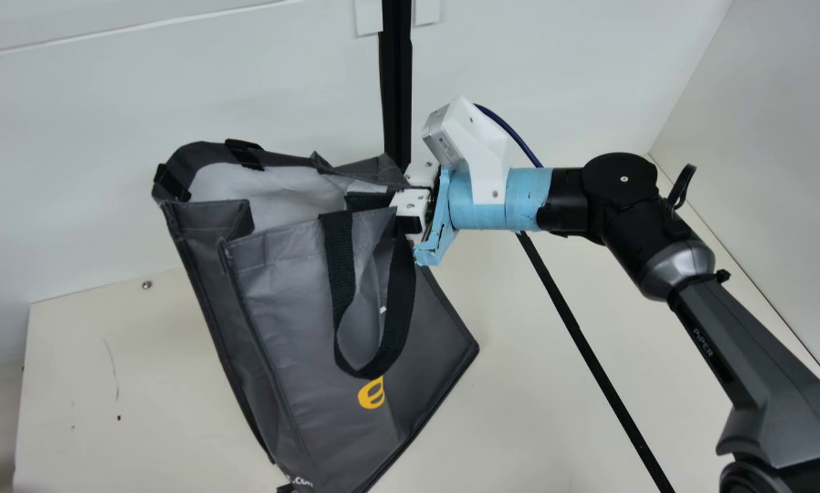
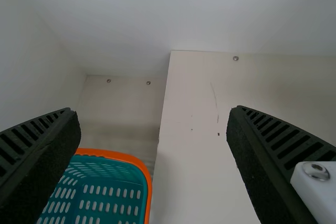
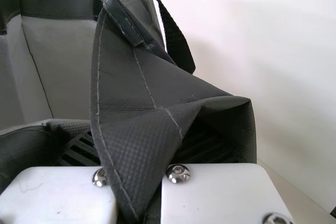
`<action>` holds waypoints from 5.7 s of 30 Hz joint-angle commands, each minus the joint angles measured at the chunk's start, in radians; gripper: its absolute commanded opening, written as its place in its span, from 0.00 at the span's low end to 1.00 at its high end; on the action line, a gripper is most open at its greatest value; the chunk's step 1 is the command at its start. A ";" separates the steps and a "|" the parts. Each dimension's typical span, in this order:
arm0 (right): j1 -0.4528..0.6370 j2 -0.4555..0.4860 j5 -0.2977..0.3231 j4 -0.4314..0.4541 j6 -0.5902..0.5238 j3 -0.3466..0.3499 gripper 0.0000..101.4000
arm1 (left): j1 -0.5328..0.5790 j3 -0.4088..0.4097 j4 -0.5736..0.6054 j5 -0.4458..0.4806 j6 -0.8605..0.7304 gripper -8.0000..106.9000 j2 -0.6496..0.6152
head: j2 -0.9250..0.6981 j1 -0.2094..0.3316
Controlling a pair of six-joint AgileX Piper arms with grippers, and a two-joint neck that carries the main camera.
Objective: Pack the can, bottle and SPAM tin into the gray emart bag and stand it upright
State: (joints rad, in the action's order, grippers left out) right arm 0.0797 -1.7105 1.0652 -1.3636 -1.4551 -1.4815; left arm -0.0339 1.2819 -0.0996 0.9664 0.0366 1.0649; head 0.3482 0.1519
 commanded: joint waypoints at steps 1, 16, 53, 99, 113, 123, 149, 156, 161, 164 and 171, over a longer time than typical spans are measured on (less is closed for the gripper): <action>0.000 0.000 0.000 0.000 0.000 0.000 0.00 | 0.000 0.000 0.000 0.000 0.000 0.85 0.000 | 0.001 0.023; 0.057 0.047 -0.026 0.120 0.024 -0.056 0.00 | 0.000 0.000 0.000 0.000 0.000 0.85 0.000 | 0.001 0.023; 0.424 -0.017 -0.067 0.301 0.075 -0.247 0.00 | 0.000 0.000 0.000 0.000 0.000 0.85 0.000 | 0.001 0.023; 0.854 -0.227 0.048 0.473 0.187 -0.684 0.00 | 0.000 0.000 0.000 0.000 0.000 0.85 0.000 | 0.001 0.023; 0.921 -0.280 0.076 0.483 0.221 -0.768 0.07 | 0.000 0.000 0.000 0.000 0.000 0.85 0.000 | 0.001 0.023; 0.928 -0.282 0.072 0.485 0.222 -0.759 0.40 | 0.000 0.000 0.000 0.000 0.000 0.85 0.000 | 0.001 0.023; 0.917 -0.262 0.093 0.437 0.241 -0.897 0.94 | 0.000 0.000 0.000 0.000 0.000 0.85 0.000 | 0.001 0.023; 0.910 -0.265 0.103 0.415 0.269 -0.962 0.94 | 0.000 0.000 0.000 0.000 0.000 0.85 0.000 | 0.001 0.023; 0.898 -0.267 0.109 0.400 0.291 -1.008 0.94 | 0.000 0.000 0.000 0.000 0.000 0.85 0.000 | 0.001 0.023; 0.887 -0.268 0.114 0.394 0.303 -1.034 0.94 | 0.000 0.000 0.000 0.000 0.000 0.85 0.000 | 0.001 0.023; 0.849 -0.264 0.129 0.381 0.322 -1.078 0.94 | 0.000 0.000 0.000 0.000 0.000 0.85 0.000 | 0.001 0.023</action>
State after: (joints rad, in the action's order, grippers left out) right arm 0.9339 -1.9768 1.1987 -0.9811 -1.1365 -2.5557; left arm -0.0339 1.2819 -0.0996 0.9664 0.0366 1.0649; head 0.3482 0.1519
